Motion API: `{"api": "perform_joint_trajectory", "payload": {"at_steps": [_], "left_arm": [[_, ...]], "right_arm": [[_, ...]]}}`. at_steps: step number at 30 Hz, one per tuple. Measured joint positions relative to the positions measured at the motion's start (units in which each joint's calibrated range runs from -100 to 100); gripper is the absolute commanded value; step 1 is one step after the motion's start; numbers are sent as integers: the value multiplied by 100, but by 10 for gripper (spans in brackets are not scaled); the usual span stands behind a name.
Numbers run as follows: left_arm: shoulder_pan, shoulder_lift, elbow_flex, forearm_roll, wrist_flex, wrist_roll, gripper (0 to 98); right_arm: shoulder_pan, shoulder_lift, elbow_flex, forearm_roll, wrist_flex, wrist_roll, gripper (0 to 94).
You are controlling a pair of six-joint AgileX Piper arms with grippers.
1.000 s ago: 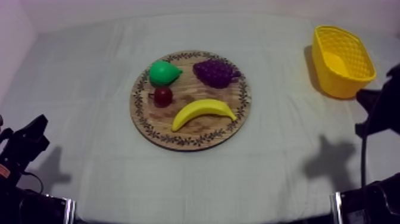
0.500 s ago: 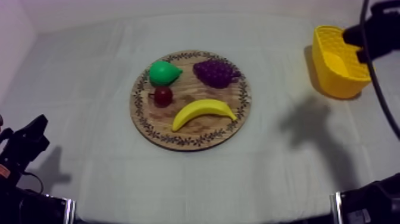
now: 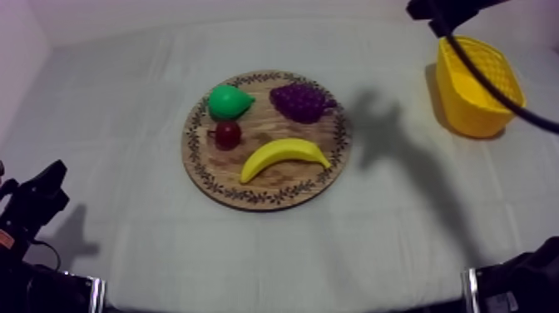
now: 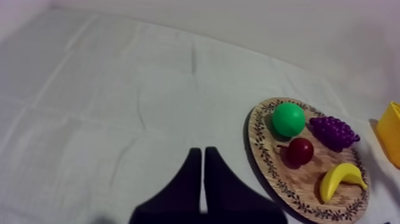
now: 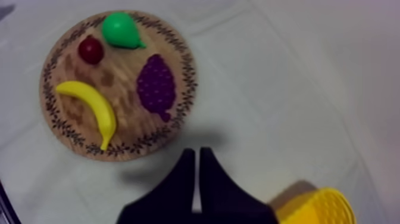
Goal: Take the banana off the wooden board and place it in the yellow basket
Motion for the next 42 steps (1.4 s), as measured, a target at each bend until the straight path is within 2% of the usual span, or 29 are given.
{"api": "perform_joint_trajectory", "payload": {"at_steps": [7,14,16,21,24,28,34,42], "left_arm": [[0,0,0,0,-3,0,1],[0,0,0,0,-3,0,1],[0,0,0,0,-3,0,1],[0,0,0,0,-3,0,1],[0,0,0,0,-3,0,1],[0,0,0,0,-3,0,1],[0,0,0,0,-3,0,1],[0,0,0,0,-2,0,1]], "right_arm": [[-678,689,-78,158,-227,50,16],[-1145,1402,-95,194,-591,113,77],[-1238,1568,-117,225,-630,114,157],[-1463,1734,-208,351,-612,8,504],[-1573,1747,-292,489,-544,-119,594],[-1599,1829,-386,498,-398,-70,624],[-1570,2090,-390,436,-369,322,643],[-1628,2690,-199,375,-743,702,644]]}}
